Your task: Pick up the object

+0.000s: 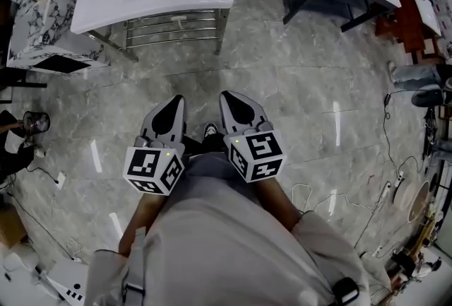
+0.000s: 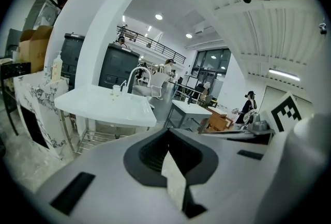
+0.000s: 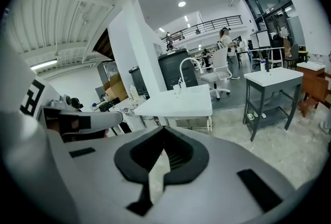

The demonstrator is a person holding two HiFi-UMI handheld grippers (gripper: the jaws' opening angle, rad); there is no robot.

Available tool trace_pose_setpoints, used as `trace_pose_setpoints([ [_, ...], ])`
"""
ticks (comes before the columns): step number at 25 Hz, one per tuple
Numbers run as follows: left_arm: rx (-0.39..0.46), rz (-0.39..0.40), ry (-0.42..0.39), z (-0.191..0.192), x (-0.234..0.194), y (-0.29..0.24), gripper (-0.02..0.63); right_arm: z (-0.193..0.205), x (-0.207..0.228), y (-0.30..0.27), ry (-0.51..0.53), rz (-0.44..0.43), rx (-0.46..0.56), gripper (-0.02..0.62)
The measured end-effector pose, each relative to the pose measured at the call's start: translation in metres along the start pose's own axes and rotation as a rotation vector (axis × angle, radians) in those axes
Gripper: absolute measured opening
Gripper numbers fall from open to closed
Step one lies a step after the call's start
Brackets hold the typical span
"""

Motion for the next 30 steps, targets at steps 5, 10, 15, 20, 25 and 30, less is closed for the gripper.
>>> trace_pose_setpoints([
  [5,-0.009,-0.004,-0.004,-0.006,0.002,-0.012,0.0,-0.003,0.013,-0.007,-0.012,0.002,-0.005,0.009],
  [10,-0.01,0.004,-0.002,-0.012,-0.013,-0.026,0.0,-0.009,0.015,-0.027,-0.004,0.006,-0.011,0.009],
  [15,0.01,0.03,0.0,-0.032,-0.033,-0.051,0.0,-0.027,0.021,-0.056,0.03,0.02,-0.001,0.009],
  [20,0.021,0.052,0.019,-0.056,-0.056,-0.082,0.0,-0.054,0.03,-0.092,0.054,0.029,-0.002,0.009],
  [25,0.003,0.061,0.029,-0.079,-0.082,-0.109,0.0,-0.076,0.035,-0.129,0.06,0.028,-0.017,0.009],
  [30,-0.007,0.069,0.037,-0.108,-0.108,-0.131,0.0,-0.1,0.039,-0.166,0.052,0.026,-0.032,0.009],
])
Point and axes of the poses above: the fingertips, and each gripper's own axes: y backward along the fingers, x to its right, z out of its underside, the point moved 10 cm from there along y, backward along the fingers, and after that the axes turned 9 degrees about y, right-handed, at the moved point
